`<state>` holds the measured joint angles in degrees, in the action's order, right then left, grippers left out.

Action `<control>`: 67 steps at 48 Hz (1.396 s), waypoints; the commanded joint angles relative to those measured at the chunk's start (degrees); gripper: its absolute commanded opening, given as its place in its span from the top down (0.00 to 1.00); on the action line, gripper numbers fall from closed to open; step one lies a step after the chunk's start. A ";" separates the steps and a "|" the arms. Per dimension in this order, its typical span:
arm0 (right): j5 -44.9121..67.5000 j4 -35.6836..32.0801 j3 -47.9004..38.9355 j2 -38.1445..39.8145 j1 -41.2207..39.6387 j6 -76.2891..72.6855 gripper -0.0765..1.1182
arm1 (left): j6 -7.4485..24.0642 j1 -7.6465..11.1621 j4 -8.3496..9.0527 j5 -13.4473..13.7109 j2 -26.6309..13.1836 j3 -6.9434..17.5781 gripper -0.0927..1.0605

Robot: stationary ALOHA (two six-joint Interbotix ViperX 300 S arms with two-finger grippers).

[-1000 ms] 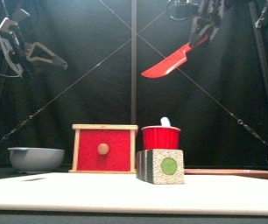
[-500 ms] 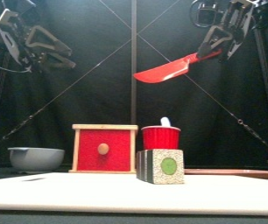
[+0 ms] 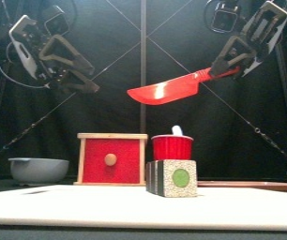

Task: Place sushi on board then cut the sushi with the knife then place the pieces on the plate
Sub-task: Grasp knife edge with left hand

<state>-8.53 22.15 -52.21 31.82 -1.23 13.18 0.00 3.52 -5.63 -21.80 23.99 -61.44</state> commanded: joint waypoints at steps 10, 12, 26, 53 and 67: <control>2.20 0.00 1.49 -3.52 1.05 0.00 0.52 | 0.09 0.88 -0.26 -0.70 -10.20 7.29 0.15; 2.20 0.00 1.67 -3.87 1.05 0.00 0.52 | 0.18 0.88 -0.53 -0.70 -11.16 8.17 0.15; 2.20 0.09 2.20 -4.83 1.23 0.00 0.52 | 0.18 0.97 -0.88 -0.44 -18.28 12.83 0.15; 2.37 0.26 2.46 -6.06 2.55 0.00 0.52 | 0.09 0.70 -0.97 -0.18 -22.68 15.47 0.33; 2.90 1.05 2.11 -6.68 3.25 -0.09 0.52 | 0.09 1.67 -1.32 0.70 -22.76 15.47 0.55</control>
<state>-6.15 22.59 -51.24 25.05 1.41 13.10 0.26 4.66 -6.77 -21.36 0.88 -47.29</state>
